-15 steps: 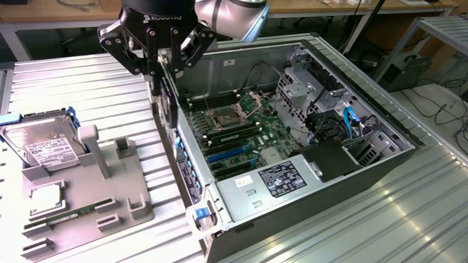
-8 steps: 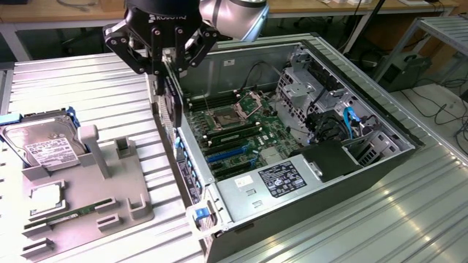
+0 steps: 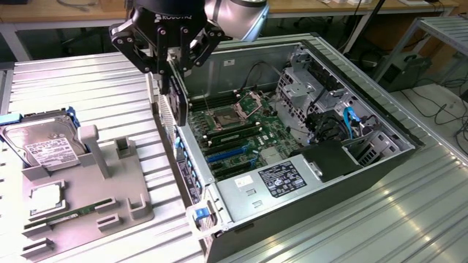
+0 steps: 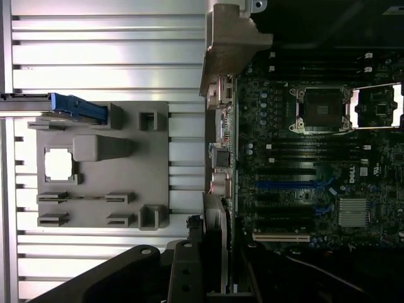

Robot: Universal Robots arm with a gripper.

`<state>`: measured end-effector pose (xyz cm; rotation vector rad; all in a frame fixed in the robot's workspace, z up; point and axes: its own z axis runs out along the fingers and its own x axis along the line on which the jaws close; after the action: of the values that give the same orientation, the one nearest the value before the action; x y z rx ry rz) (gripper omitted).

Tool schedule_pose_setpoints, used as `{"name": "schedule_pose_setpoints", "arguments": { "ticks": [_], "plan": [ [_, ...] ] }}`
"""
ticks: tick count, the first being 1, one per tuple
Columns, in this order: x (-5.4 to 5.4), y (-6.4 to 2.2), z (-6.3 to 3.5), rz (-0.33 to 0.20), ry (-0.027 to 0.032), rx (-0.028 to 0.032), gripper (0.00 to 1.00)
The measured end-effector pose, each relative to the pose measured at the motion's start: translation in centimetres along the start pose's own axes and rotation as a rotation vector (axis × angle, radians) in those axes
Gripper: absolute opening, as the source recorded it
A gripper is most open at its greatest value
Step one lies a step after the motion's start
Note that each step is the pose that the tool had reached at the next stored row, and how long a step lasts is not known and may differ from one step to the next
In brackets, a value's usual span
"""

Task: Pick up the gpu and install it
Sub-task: 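Pick up the gpu and move the gpu toward the slot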

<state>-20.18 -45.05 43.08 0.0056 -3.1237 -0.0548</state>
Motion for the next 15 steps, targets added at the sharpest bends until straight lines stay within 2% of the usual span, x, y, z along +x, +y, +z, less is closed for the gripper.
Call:
{"name": "schedule_pose_setpoints", "arguments": {
  "ticks": [15],
  "plan": [
    [-1.5,0.00,-0.03,0.000,0.0000,0.0000,0.27]
  ]
}}
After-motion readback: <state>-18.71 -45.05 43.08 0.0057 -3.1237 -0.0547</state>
